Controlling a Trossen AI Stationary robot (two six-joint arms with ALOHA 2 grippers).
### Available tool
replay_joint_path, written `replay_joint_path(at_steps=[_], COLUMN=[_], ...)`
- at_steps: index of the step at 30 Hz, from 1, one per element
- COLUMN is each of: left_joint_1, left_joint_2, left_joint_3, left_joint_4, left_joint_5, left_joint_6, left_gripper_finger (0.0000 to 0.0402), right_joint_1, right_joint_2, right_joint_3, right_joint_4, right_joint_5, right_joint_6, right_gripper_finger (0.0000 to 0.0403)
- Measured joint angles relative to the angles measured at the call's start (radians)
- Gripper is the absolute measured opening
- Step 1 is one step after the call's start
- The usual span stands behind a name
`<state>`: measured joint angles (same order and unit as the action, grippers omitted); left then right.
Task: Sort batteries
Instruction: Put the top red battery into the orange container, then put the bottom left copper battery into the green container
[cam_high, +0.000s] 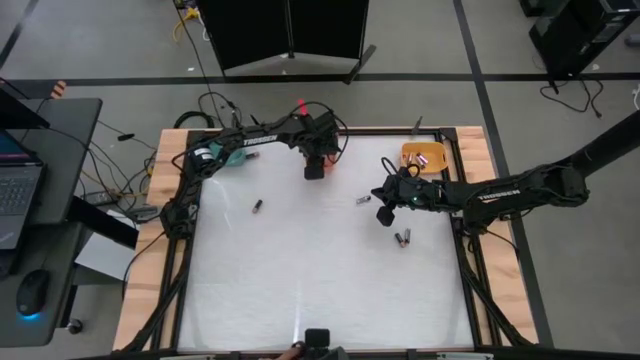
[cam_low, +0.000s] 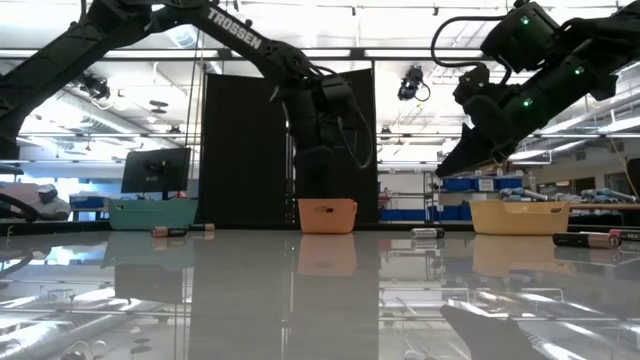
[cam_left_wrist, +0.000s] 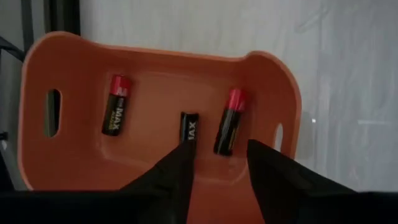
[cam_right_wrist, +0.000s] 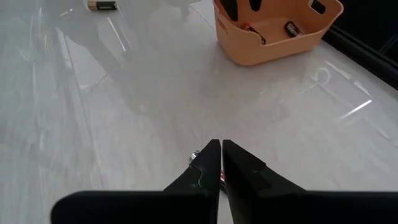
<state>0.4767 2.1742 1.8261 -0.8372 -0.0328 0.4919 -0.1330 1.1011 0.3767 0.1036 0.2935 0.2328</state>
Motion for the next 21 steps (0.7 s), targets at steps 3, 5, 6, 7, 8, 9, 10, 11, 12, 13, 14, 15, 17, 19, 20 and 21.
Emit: replay_joint_path(at_steps=[3,5,6,7,8,9,10,11,12,13,14,15,17,19,20,21], left_joint_1=[0.0,-0.004,-0.005,-0.005,-0.005,-0.005,-0.006,-0.009,-0.011,-0.014,-0.019,-0.025,-0.038,-0.054,-0.061,-0.069], left_joint_2=[-0.008,-0.025,-0.038,-0.052,-0.065,-0.079,-0.094,-0.109,-0.126,-0.143,-0.164,-0.183,-0.233,-0.284,-0.315,-0.344], left_joint_3=[0.0,0.0,0.0,0.0,0.0,-0.001,-0.015,-0.031,-0.054,-0.079,-0.109,-0.141,-0.22,-0.311,-0.363,-0.418], left_joint_4=[0.007,0.021,0.028,0.035,0.042,0.053,0.082,0.107,0.136,0.165,0.205,0.249,0.352,0.47,0.534,0.592], left_joint_5=[-0.042,-0.047,-0.034,-0.011,0.021,0.06,0.096,0.127,0.153,0.17,0.178,0.18,0.18,0.18,0.18,0.18], left_joint_6=[0.001,0.002,0.003,0.003,0.001,-0.001,-0.004,-0.007,-0.016,-0.02,-0.023,-0.026,-0.03,-0.033,-0.045,-0.054], left_gripper_finger=[0.0152,0.013,0.0115,0.0097,0.0078,0.0057,0.0036,0.0018,0.0011,0.001,0.0011,0.0012,0.0011,0.0009,0.0007,0.0007], right_joint_1=[0.0,0.0,0.0,0.0,0.001,0.005,0.008,0.011,0.015,0.02,0.024,0.029,0.043,0.059,0.066,0.074], right_joint_2=[0.0,0.0,0.0,0.0,0.0,0.0,0.0,0.0,0.0,0.0,0.0,0.0,0.0,0.0,0.0,0.0], right_joint_3=[0.0,0.0,0.0,0.0,0.0,0.0,0.0,0.0,0.0,0.0,0.0,0.0,0.0,0.0,0.0,0.0], right_joint_4=[0.0,0.0,-0.001,-0.001,-0.004,-0.009,-0.014,-0.019,-0.024,-0.031,-0.035,-0.037,-0.044,-0.044,-0.044,-0.041], right_joint_5=[0.0,0.0,0.0,0.0,0.0,0.0,0.0,0.0,0.0,0.0,0.0,0.0,0.0,-0.001,-0.001,-0.001], right_joint_6=[-0.022,-0.029,-0.033,-0.041,-0.049,-0.052,-0.058,-0.065,-0.07,-0.071,-0.072,-0.072,-0.072,-0.071,-0.071,-0.069], right_gripper_finger=[0.0029,0.0025,0.0021,0.0017,0.0013,0.001,0.0008,0.0008,0.0009,0.001,0.0011,0.0012,0.001,0.0008,0.0008,0.0008])
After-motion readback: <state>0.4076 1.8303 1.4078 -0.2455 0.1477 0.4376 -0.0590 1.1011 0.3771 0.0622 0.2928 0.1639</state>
